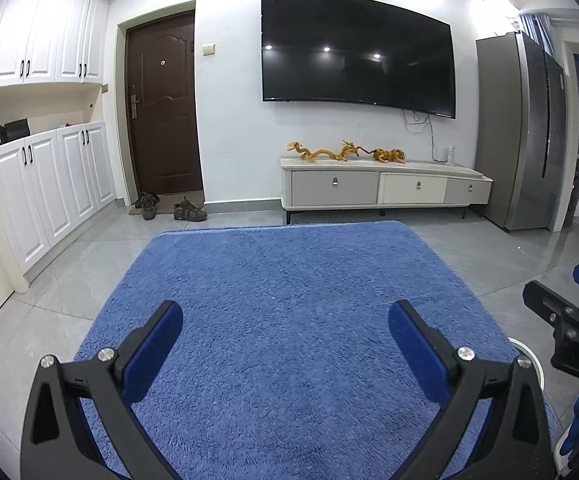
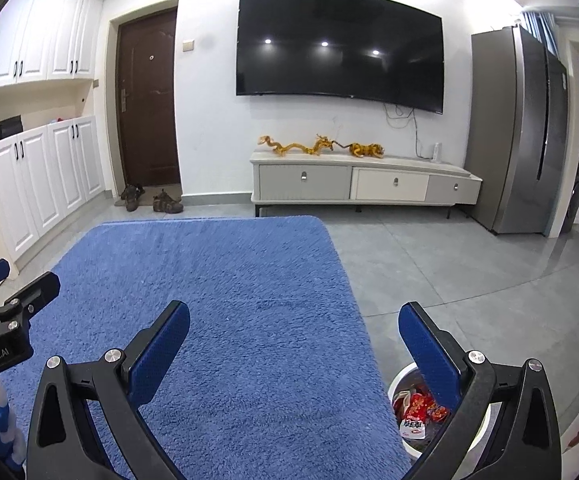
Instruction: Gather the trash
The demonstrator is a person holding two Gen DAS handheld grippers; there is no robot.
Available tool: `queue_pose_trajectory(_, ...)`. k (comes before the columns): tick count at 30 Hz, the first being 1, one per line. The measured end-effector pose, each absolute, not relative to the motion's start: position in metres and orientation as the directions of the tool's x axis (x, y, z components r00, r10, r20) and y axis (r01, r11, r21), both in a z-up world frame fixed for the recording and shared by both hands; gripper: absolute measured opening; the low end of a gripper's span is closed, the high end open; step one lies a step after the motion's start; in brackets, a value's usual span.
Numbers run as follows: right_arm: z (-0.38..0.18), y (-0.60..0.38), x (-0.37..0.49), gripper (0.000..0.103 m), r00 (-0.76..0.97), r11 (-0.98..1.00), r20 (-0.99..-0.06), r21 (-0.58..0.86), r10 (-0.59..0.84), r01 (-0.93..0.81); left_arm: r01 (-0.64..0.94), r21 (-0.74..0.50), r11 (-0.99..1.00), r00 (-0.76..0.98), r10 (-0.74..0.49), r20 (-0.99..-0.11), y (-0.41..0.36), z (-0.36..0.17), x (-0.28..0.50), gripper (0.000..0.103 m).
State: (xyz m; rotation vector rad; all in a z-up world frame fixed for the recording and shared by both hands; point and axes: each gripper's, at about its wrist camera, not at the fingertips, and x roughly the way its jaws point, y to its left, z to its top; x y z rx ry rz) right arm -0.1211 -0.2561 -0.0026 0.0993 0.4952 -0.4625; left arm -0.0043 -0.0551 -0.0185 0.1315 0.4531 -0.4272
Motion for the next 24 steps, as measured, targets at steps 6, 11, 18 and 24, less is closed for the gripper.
queue_pose_trajectory(6, 0.001, -0.254, -0.132, 0.102, 0.787, 0.89, -0.465, -0.005, -0.405, 0.456, 0.424, 0.038, 0.905, 0.826, -0.369, -0.427, -0.051, -0.008, -0.018, 0.103)
queue_pose_trajectory(11, 0.005, -0.249, -0.137, 0.102, 0.796, 0.894, -0.45, -0.009, -0.404, 0.449, 0.416, 0.047, 0.908, 0.837, -0.362, -0.411, -0.049, -0.001, -0.026, 0.103)
queue_pose_trajectory(18, 0.01, -0.248, -0.141, 0.102, 0.799, 0.89, -0.436, -0.012, -0.414, 0.455, 0.421, 0.058, 0.905, 0.839, -0.365, -0.403, -0.048, -0.001, -0.034, 0.103)
queue_pose_trajectory(24, 0.01, -0.245, -0.141, 0.102, 0.797, 0.889, -0.435, -0.018, -0.42, 0.458, 0.421, 0.055, 0.905, 0.84, -0.367, -0.399, -0.045, -0.003, -0.034, 0.103)
